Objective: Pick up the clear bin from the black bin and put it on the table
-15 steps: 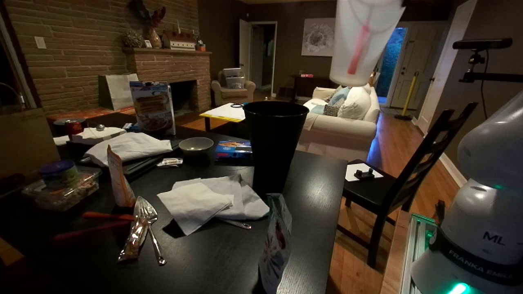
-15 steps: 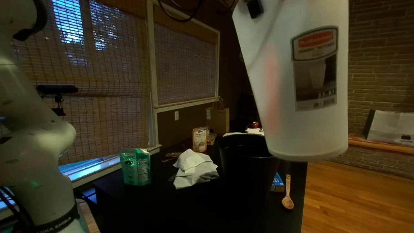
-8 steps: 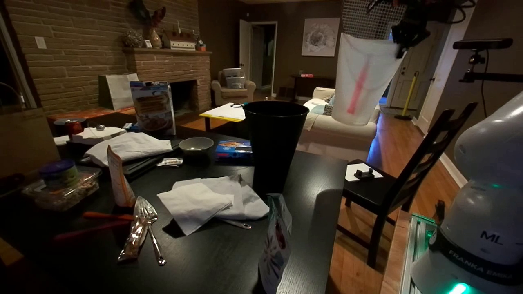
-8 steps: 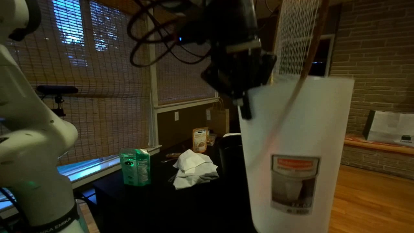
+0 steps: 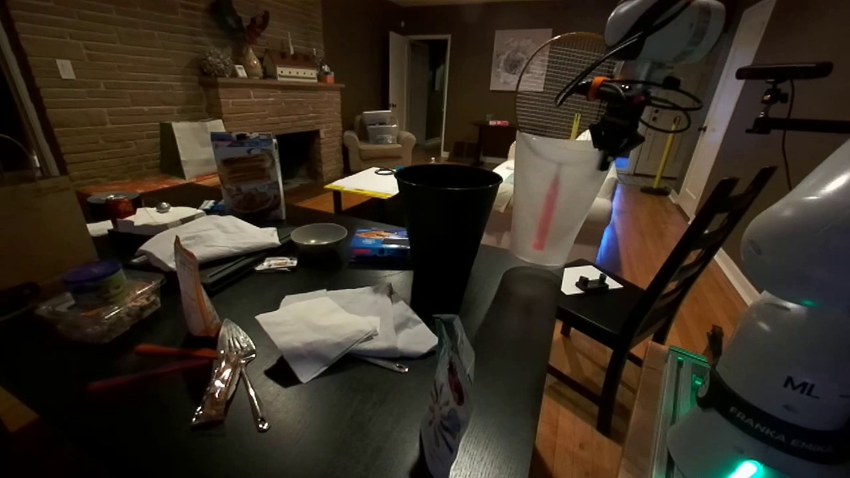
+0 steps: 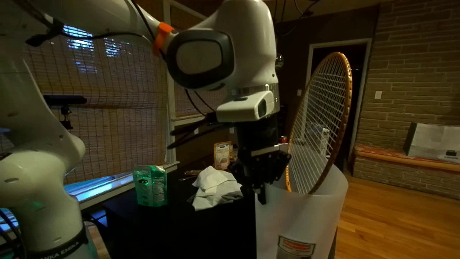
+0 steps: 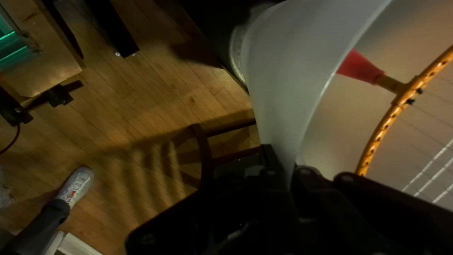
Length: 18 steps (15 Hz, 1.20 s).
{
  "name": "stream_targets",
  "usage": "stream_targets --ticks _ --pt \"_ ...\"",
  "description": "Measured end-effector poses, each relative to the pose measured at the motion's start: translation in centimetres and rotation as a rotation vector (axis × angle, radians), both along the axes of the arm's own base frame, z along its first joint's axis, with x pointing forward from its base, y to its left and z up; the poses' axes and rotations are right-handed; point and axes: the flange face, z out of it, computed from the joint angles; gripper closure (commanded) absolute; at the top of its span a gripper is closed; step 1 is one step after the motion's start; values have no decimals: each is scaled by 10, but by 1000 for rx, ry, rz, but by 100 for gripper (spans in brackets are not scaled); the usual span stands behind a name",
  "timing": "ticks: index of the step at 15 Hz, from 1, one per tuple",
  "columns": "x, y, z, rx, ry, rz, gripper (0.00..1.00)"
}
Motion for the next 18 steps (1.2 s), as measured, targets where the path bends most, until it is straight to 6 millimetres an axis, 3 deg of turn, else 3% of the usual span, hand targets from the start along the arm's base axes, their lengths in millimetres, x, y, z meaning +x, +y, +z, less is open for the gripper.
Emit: stream_targets --ticks 6,9,12,18 --pt "79 48 -12 -16 -55 148 99" --pt "104 66 -13 -18 -56 205 99" --pt "104 60 -13 -18 -49 202 99" --pt "67 24 4 -10 -23 153 99"
